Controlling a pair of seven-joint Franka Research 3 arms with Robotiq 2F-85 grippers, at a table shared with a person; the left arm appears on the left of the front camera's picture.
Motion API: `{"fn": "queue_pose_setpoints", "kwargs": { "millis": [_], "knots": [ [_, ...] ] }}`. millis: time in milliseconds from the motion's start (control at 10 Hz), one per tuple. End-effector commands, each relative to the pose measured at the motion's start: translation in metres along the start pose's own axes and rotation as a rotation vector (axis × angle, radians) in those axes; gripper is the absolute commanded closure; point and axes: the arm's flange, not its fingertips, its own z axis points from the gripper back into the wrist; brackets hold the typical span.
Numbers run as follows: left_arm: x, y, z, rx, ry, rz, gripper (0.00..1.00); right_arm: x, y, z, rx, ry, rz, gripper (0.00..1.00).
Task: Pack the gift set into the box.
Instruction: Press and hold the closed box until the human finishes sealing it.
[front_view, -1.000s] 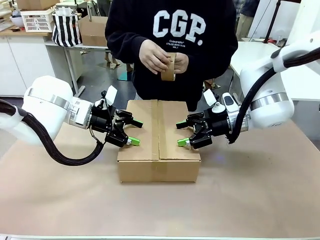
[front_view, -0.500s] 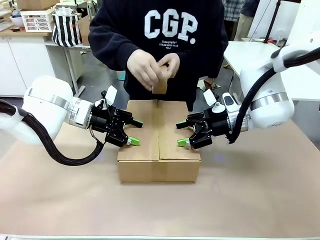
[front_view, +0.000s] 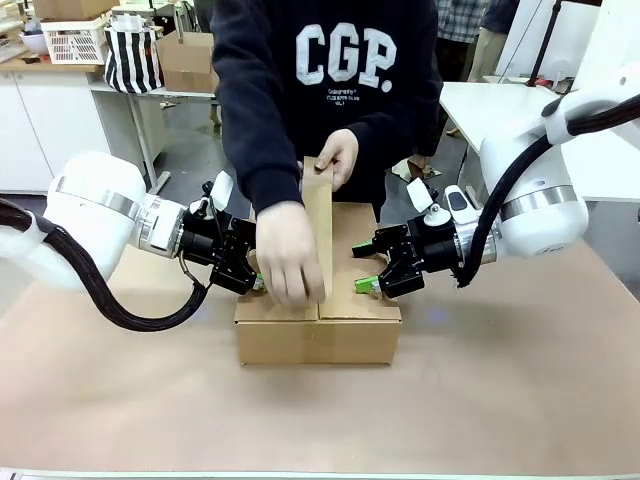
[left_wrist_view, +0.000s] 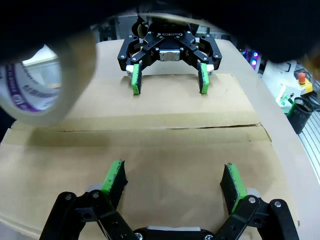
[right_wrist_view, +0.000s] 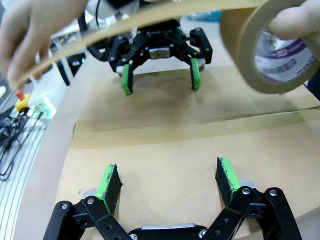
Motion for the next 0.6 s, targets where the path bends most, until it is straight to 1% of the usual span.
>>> {"fn": "queue_pose_setpoints", "kwargs": {
  "millis": [0, 500],
  "knots": [
    [-0.0029, -0.0017, 0.0005, -0.003, -0.004, -0.011, 0.0, -0.003, 0.0024, 0.0003, 0.005, -0.003, 0.019, 0.0],
    [-0.0029, -0.0017, 0.0005, -0.003, -0.004, -0.011, 0.0, -0.003, 0.0024, 0.0003, 0.005, -0.003, 0.019, 0.0]
  ]
}}
